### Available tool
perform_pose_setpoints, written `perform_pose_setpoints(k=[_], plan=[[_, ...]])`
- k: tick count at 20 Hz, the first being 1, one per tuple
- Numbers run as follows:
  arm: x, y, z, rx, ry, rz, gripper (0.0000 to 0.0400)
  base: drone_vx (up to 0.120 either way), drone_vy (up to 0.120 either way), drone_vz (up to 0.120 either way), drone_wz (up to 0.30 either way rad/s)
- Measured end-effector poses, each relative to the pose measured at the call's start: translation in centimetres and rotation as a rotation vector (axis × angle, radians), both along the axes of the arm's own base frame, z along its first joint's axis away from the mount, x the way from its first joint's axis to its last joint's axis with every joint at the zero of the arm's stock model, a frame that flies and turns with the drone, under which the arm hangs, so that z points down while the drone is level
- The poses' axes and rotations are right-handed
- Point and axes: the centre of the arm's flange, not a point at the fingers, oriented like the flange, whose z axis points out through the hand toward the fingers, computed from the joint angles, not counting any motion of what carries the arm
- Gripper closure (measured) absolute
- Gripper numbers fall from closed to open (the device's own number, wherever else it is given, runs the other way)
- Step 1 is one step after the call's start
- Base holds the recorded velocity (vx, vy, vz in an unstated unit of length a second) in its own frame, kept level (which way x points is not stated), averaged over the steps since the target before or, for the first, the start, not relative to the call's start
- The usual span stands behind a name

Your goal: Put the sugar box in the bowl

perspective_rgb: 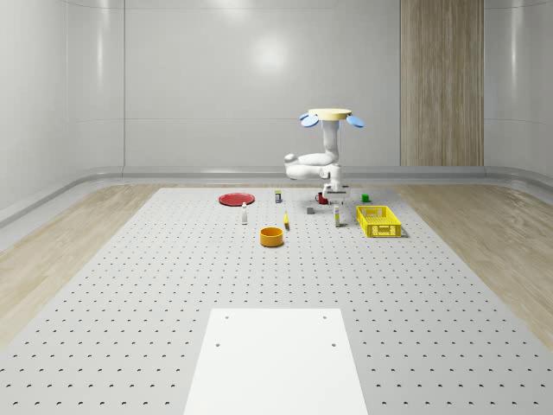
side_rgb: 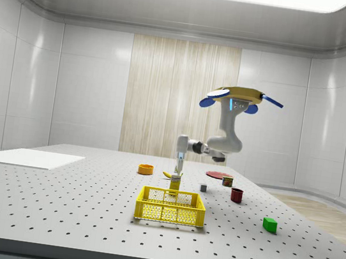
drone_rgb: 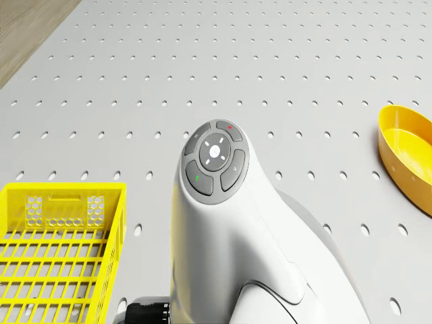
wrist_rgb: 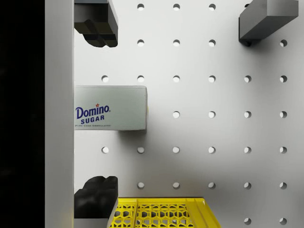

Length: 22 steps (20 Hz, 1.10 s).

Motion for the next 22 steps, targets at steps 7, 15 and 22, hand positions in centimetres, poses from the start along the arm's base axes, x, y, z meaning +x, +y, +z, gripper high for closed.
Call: perform_pose_setpoints(k=[7, 15, 22], plan=[[0.00, 0.00, 0.00, 0.000, 0.000, 0.000, 0.0000, 0.034, -0.017, -0.034, 0.000], [0.00, 0.00, 0.61, 0.000, 0.000, 0.000, 0.0000, 0.000, 0.000, 0.000, 0.000], [0.00, 0.00, 0.92, 0.000, 0.000, 0.000, 0.0203, 0.000, 0.000, 0.000, 0.000]])
